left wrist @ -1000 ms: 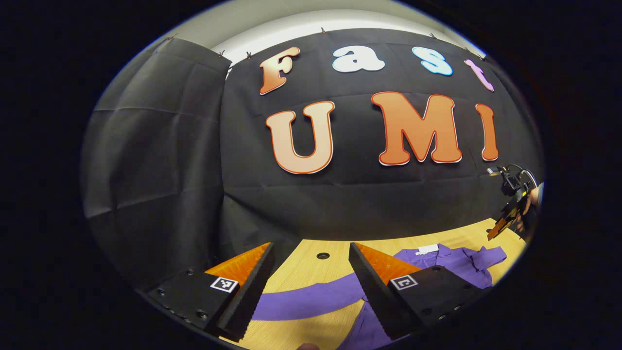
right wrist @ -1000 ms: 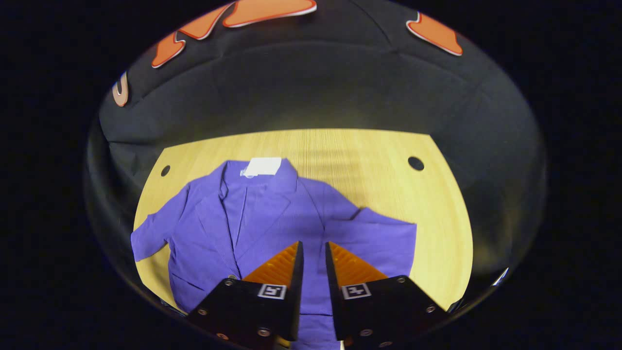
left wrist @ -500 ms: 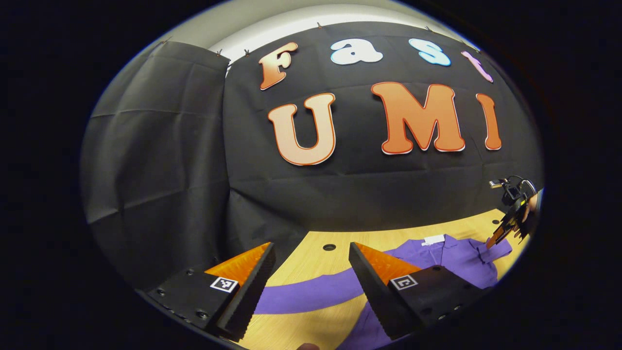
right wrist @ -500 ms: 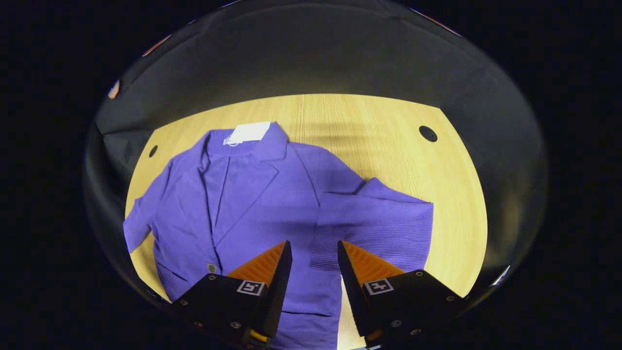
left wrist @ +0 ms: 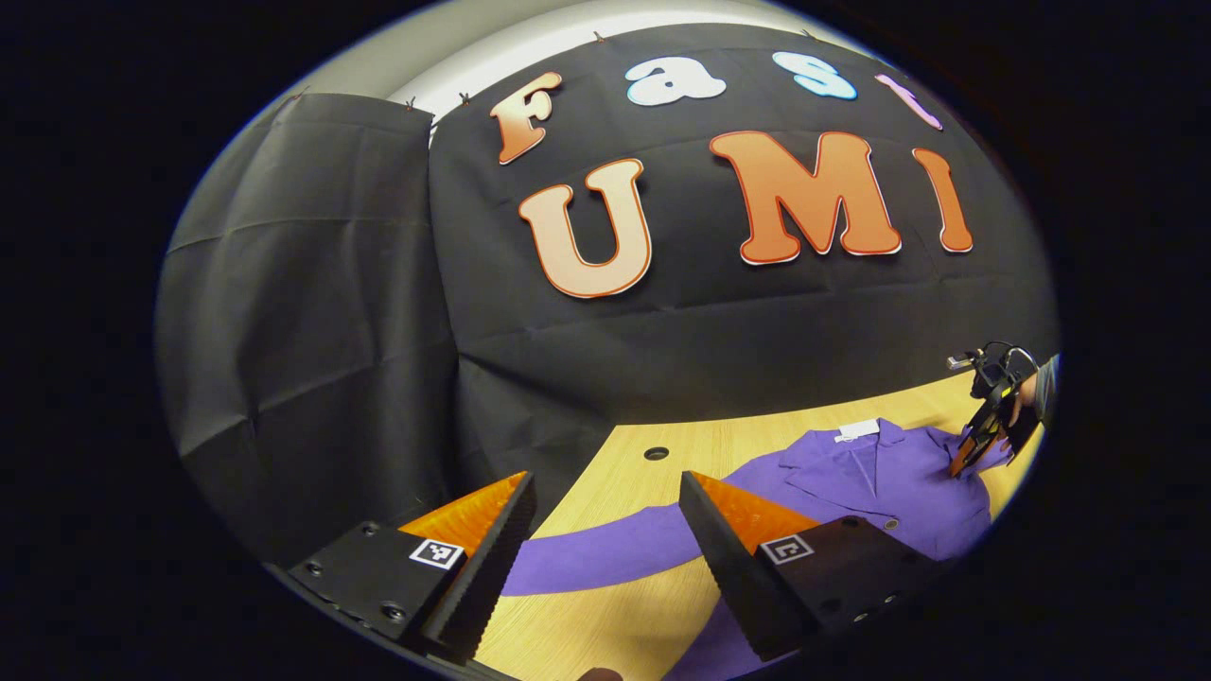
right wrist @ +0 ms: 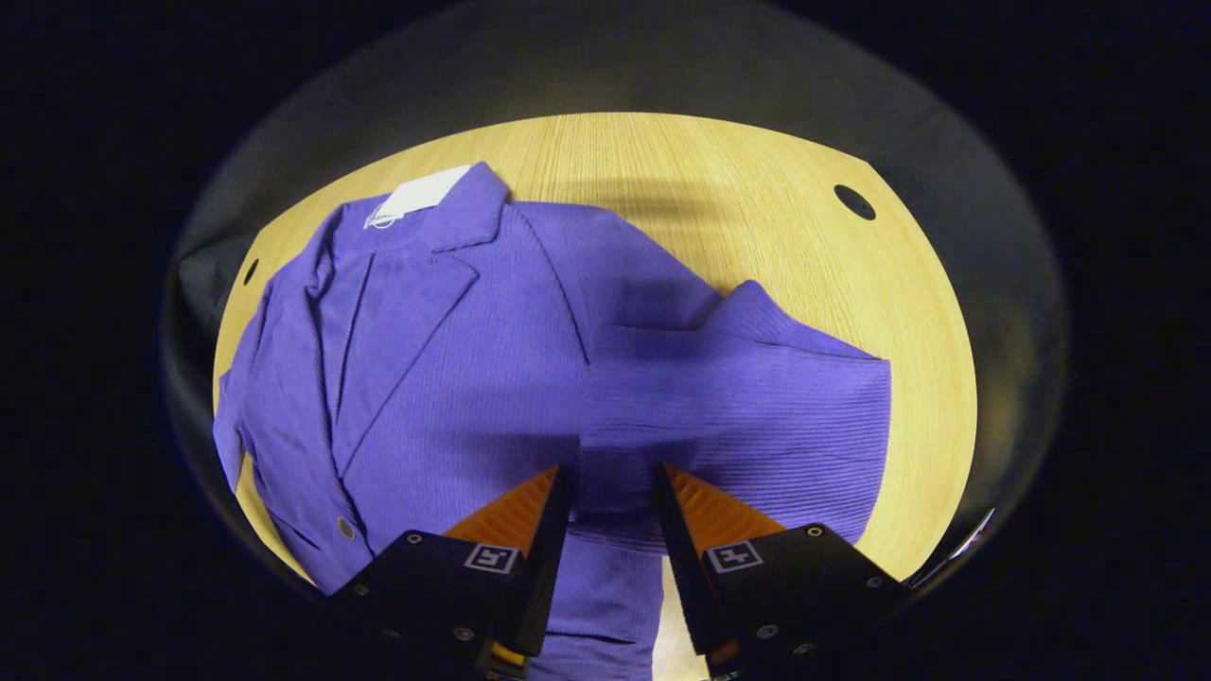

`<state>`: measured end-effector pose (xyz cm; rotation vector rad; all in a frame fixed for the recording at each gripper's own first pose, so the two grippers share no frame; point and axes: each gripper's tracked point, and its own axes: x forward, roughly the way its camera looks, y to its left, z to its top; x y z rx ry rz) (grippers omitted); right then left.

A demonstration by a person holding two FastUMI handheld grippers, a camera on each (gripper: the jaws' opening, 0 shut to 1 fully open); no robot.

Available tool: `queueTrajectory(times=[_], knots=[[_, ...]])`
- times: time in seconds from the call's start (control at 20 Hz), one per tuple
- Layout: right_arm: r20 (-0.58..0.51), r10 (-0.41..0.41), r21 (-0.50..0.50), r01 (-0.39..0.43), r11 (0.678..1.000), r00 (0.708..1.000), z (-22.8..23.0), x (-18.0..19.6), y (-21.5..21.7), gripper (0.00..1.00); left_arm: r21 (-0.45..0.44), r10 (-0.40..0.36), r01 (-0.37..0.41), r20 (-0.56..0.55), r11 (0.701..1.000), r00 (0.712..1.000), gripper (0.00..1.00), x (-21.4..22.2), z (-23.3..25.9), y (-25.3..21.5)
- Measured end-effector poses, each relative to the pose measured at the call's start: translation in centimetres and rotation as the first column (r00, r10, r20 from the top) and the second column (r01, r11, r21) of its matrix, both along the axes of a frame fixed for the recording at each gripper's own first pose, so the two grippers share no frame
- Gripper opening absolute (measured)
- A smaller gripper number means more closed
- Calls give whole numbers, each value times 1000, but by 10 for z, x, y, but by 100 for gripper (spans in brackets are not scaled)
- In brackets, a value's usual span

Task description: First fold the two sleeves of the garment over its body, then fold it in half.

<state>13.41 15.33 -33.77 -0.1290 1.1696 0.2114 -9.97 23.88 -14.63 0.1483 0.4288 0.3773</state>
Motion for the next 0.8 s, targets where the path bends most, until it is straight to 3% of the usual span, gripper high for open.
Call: queueTrajectory(times=[0.25,0.35,0.8], knots=[[-41,-61,78,64,995,997,2,3,-5,17,-7,-1,1,-3,1000,1000,98,0,-4,0],[-47,-71,124,76,989,996,6,5,-4,6,-12,1,-1,-5,1000,1000,98,0,-6,2],[-54,-84,262,95,960,995,37,9,5,1,-42,12,-12,-2,999,1000,98,-3,-10,7]])
